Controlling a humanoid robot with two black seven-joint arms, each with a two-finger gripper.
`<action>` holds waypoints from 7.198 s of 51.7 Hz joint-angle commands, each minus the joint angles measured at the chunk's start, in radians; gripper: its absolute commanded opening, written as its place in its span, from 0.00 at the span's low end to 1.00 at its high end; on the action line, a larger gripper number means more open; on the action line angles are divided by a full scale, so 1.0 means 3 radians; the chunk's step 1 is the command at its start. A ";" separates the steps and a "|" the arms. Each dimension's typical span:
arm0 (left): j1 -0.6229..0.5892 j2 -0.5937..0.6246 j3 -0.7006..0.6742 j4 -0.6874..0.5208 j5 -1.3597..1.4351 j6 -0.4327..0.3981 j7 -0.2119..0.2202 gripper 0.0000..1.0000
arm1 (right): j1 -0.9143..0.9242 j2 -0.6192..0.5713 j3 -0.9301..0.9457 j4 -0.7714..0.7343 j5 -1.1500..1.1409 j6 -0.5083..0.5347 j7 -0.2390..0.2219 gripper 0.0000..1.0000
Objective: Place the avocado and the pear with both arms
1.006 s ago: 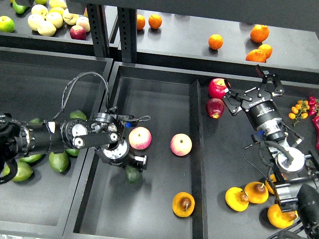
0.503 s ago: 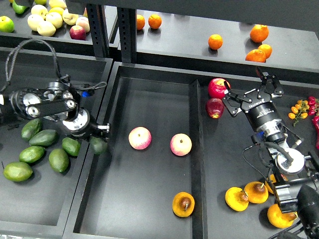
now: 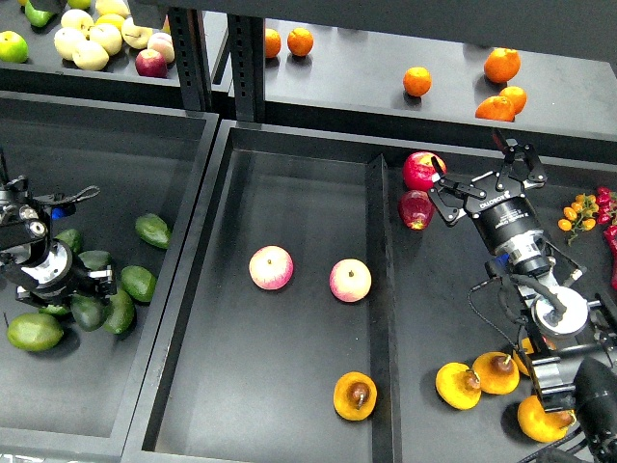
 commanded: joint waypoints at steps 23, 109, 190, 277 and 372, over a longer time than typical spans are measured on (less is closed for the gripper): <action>0.0057 -0.0056 -0.0110 0.0022 0.0002 0.0000 0.0000 0.84 | -0.0006 0.0000 -0.0004 0.0000 0.0000 0.0000 0.0003 1.00; 0.1335 -0.2045 -0.5290 -0.0326 -0.1210 0.0000 -0.0325 0.98 | 0.0015 0.0000 0.0022 -0.0005 0.0026 0.0000 0.0008 1.00; 0.1790 -0.2127 -0.5510 -0.0331 -0.2356 0.0000 -0.0990 1.00 | 0.2254 -0.1718 -0.4584 0.0905 0.0910 0.0000 -0.1197 1.00; 0.1831 -0.2127 -0.5459 -0.0326 -0.2350 0.0000 -0.0959 1.00 | 0.1293 -0.0619 -0.5526 0.0312 0.0435 0.0000 -0.1197 1.00; 0.1831 -0.2127 -0.5387 -0.0321 -0.2350 0.0000 -0.0959 1.00 | 0.0899 -0.0557 -0.4989 0.0307 -0.0020 0.0000 -0.1197 0.86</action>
